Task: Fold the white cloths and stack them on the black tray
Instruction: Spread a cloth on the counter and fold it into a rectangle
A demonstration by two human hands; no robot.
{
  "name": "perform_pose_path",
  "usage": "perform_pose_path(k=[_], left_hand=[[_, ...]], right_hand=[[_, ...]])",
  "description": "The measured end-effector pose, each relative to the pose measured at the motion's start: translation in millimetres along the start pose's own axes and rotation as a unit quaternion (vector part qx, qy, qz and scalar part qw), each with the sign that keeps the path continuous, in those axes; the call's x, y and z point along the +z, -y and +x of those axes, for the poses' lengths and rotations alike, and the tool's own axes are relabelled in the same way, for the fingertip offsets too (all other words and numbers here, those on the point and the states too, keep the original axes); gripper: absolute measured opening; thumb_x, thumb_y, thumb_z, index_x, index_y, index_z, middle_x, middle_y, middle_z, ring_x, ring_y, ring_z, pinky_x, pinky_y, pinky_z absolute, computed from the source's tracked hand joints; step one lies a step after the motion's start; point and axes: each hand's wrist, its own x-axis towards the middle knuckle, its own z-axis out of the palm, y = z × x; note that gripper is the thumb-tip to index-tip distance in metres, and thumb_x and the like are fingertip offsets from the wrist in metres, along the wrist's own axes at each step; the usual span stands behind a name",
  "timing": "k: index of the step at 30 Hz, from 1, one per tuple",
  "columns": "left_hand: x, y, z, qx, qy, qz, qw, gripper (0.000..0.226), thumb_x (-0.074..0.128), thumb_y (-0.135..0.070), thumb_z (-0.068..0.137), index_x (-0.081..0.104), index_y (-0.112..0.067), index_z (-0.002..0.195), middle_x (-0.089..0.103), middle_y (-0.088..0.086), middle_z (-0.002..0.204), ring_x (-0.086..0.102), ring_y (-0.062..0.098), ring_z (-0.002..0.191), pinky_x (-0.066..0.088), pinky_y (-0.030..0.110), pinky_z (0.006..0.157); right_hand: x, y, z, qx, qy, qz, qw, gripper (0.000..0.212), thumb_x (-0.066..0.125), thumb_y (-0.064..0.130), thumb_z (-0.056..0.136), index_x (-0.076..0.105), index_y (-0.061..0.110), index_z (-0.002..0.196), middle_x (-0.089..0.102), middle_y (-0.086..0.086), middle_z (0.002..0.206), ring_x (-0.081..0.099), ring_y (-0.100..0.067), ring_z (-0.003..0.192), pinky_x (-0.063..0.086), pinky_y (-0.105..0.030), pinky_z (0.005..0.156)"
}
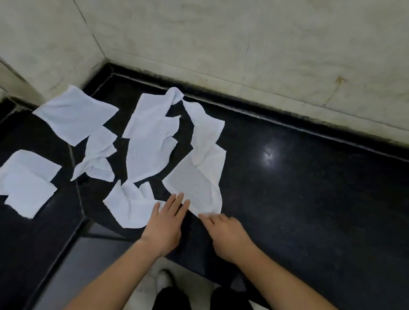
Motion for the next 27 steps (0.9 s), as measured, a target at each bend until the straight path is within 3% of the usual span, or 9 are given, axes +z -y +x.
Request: perform_pose_path(k=[3,5,7,10,13,16,19,22,27], left_hand=[[7,13,28,0.046,-0.003,0.030,0.998,0.074,0.059,-0.020,0.086,0.030,-0.012,0.154,0.029,0.011,0.160,0.026,0.031,0.148,0.028,0.056,0.115],[15,24,43,0.086,-0.018,0.020,0.996,0.067,0.070,-0.019,0.076,0.053,-0.009,0.140,0.058,0.012,0.138,0.053,0.032,0.130,0.043,0.057,0.103],[16,31,52,0.122,-0.053,0.019,0.991,0.057,0.074,-0.019,0.073,0.063,-0.009,0.127,0.067,0.009,0.119,0.062,0.030,0.113,0.050,0.054,0.096],[17,53,68,0.191,-0.099,0.032,0.976,0.049,0.078,-0.018,0.068,0.068,-0.010,0.115,0.067,0.008,0.107,0.064,0.028,0.098,0.053,0.048,0.089],[18,67,80,0.237,-0.111,0.036,0.964,0.044,0.079,-0.016,0.060,0.070,-0.010,0.103,0.065,0.008,0.100,0.062,0.028,0.092,0.053,0.043,0.078],[20,73,84,0.286,-0.121,0.048,0.949,0.036,0.082,-0.010,0.050,0.070,-0.014,0.084,0.062,0.005,0.087,0.062,0.027,0.081,0.051,0.039,0.070],[17,76,86,0.315,-0.130,0.059,0.938,0.029,0.085,-0.009,0.048,0.066,-0.017,0.068,0.060,0.002,0.073,0.059,0.024,0.070,0.047,0.036,0.064],[4,78,86,0.302,-0.145,0.028,0.942,0.024,0.087,-0.011,0.053,0.067,-0.018,0.063,0.060,0.000,0.065,0.059,0.023,0.063,0.046,0.035,0.059],[-37,81,91,0.276,-0.194,-0.067,0.939,0.013,0.081,-0.018,0.076,0.069,-0.017,0.071,0.060,0.000,0.064,0.056,0.025,0.060,0.039,0.033,0.055]], right_hand=[[5,-1,4,0.029,0.007,-0.024,0.999,0.081,0.069,0.004,0.080,0.027,0.014,0.149,0.052,-0.010,0.133,0.054,-0.031,0.115,0.050,-0.041,0.087],[5,0,6,0.072,0.010,-0.019,0.997,0.079,0.072,0.001,0.075,0.035,0.014,0.144,0.055,-0.009,0.126,0.056,-0.031,0.109,0.052,-0.041,0.083],[3,3,7,0.107,0.017,-0.020,0.994,0.066,0.066,0.001,0.081,0.040,0.012,0.141,0.056,-0.011,0.125,0.056,-0.031,0.109,0.053,-0.042,0.083],[-6,18,17,0.155,0.027,0.015,0.987,0.040,0.051,0.003,0.092,0.050,0.011,0.131,0.055,-0.012,0.123,0.055,-0.033,0.111,0.051,-0.044,0.085],[-13,29,19,0.221,0.017,0.039,0.974,0.025,0.051,0.009,0.094,0.063,0.012,0.115,0.056,-0.010,0.116,0.055,-0.031,0.109,0.047,-0.038,0.076],[-19,43,15,0.283,-0.010,0.069,0.957,0.021,0.053,0.017,0.092,0.070,0.014,0.105,0.058,-0.007,0.111,0.055,-0.028,0.108,0.043,-0.032,0.072],[-29,52,10,0.327,-0.033,0.086,0.940,0.025,0.049,0.021,0.091,0.065,0.012,0.109,0.056,-0.007,0.114,0.054,-0.027,0.109,0.044,-0.031,0.076],[-38,49,-4,0.364,-0.054,0.115,0.923,0.024,0.047,0.021,0.092,0.059,0.012,0.110,0.054,-0.007,0.116,0.053,-0.027,0.111,0.046,-0.034,0.083],[-65,28,-33,0.399,-0.084,0.196,0.892,0.015,0.043,0.024,0.095,0.056,0.020,0.102,0.058,0.000,0.110,0.058,-0.024,0.106,0.040,-0.032,0.078]])
